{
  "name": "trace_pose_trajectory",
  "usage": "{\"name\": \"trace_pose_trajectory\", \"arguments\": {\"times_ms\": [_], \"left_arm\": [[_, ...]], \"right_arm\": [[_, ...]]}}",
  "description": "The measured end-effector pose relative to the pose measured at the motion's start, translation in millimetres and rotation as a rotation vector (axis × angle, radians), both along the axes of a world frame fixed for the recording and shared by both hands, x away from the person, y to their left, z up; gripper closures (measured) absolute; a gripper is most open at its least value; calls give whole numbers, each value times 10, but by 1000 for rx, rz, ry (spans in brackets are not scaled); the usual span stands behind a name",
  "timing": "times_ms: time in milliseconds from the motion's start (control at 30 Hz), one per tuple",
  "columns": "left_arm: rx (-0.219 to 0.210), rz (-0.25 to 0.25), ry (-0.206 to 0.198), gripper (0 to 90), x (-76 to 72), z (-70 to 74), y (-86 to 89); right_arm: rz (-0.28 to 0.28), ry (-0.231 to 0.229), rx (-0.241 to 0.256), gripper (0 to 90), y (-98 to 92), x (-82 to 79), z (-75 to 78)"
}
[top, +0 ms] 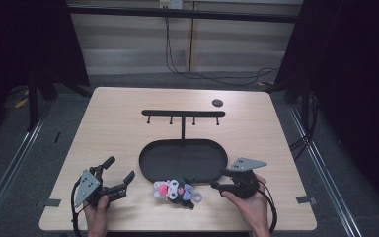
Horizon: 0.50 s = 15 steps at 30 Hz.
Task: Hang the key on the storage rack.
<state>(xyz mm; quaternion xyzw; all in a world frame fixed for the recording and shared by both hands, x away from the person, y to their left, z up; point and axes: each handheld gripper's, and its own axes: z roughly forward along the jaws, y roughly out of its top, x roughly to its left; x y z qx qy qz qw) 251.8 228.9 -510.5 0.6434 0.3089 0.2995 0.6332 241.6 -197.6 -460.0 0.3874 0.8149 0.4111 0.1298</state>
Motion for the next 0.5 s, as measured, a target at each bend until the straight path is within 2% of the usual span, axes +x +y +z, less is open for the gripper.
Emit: {"name": "trace_pose_trajectory", "arguments": {"times_ms": [100, 167, 267, 500], "left_arm": [[0, 0, 0, 154, 0, 0, 0], [0, 0, 0, 154, 0, 0, 0], [0, 0, 0, 154, 0, 0, 0], [0, 0, 0, 154, 0, 0, 0]], "right_arm": [[23, 16, -3, 471, 24, 23, 34], [52, 49, 8, 477, 40, 48, 50], [93, 121, -10, 481, 94, 64, 74], [166, 210, -41, 434, 166, 98, 112]]}}
